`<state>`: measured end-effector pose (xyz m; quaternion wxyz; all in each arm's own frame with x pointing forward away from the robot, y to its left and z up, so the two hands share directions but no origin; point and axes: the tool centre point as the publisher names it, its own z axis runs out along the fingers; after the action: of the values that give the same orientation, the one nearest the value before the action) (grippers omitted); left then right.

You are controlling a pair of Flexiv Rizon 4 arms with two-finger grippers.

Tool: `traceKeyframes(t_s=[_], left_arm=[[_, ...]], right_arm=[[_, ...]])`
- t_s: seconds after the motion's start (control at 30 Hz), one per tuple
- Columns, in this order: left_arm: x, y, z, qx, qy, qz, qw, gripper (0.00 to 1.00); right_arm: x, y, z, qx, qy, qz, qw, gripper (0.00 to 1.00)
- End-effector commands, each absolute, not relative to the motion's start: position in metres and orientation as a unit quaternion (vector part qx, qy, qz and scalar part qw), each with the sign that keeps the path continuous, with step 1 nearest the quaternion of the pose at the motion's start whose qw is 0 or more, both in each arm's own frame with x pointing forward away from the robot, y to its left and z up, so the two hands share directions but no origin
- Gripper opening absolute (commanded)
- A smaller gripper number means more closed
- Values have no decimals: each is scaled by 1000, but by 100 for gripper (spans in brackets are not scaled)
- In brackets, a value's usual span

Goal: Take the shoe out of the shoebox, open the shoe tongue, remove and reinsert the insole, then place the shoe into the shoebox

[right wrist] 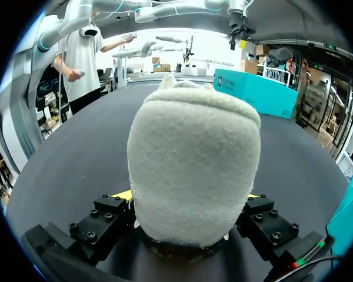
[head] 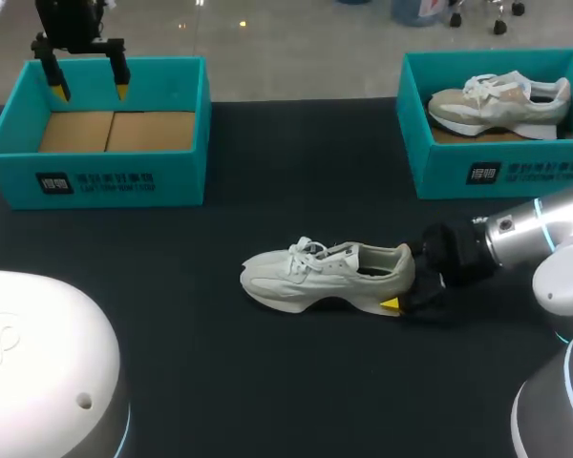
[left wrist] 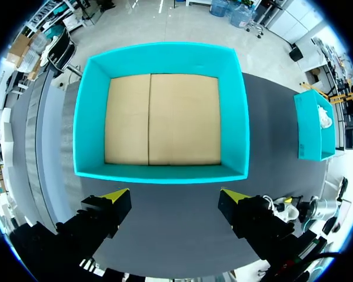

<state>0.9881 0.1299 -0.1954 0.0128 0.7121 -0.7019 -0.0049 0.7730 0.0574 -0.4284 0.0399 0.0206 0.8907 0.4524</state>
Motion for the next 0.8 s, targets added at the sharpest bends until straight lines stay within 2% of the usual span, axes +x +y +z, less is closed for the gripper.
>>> traceKeyframes(t_s=[0.03,0.27,0.8], left_arm=[[971,116,-190,724,-690,-18,-8,100],[932,68,-195,731,-680,-33,-35,100],[875,-18,-220,727,-685,-43,-22,100]], right_arm=[[771,62,-433,21,892,450,40,0],[771,62,-433,21,892,450,40,0],[771,62,-433,21,892,450,40,0]])
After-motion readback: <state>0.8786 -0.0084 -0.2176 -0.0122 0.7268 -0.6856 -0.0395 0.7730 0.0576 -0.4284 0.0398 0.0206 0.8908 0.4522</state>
